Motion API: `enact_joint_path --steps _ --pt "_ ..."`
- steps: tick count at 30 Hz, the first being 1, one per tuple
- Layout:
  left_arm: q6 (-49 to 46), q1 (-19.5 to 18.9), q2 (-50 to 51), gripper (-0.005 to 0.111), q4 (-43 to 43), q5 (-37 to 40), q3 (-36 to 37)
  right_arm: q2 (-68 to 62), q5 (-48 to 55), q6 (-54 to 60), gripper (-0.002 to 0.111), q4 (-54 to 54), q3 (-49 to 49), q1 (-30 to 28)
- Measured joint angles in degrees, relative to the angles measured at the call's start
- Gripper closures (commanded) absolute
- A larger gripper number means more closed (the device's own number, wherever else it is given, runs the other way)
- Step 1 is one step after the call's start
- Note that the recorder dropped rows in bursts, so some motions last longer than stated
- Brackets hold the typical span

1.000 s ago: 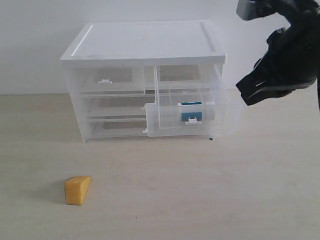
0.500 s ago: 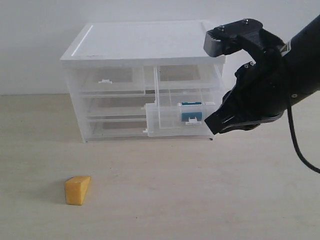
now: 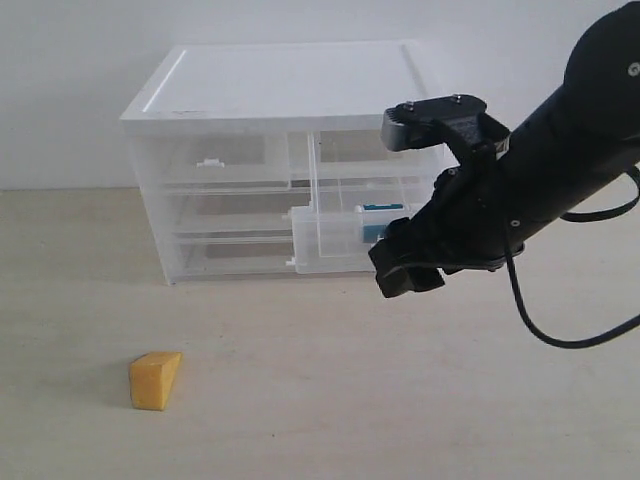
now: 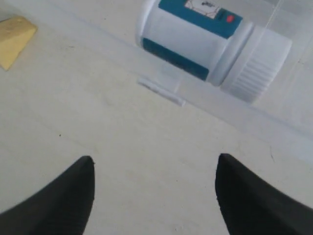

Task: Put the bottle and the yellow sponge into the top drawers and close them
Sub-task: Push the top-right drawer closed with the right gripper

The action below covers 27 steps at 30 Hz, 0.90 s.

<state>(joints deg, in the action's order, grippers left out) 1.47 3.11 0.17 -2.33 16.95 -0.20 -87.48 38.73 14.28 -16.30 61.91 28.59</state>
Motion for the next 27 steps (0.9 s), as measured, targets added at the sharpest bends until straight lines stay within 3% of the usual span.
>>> enact_joint_path --steps 27 --pt "0.00 0.00 0.00 0.103 0.00 0.00 0.00 -5.11 -13.83 -0.18 0.045 -5.48 3.12 0.00"
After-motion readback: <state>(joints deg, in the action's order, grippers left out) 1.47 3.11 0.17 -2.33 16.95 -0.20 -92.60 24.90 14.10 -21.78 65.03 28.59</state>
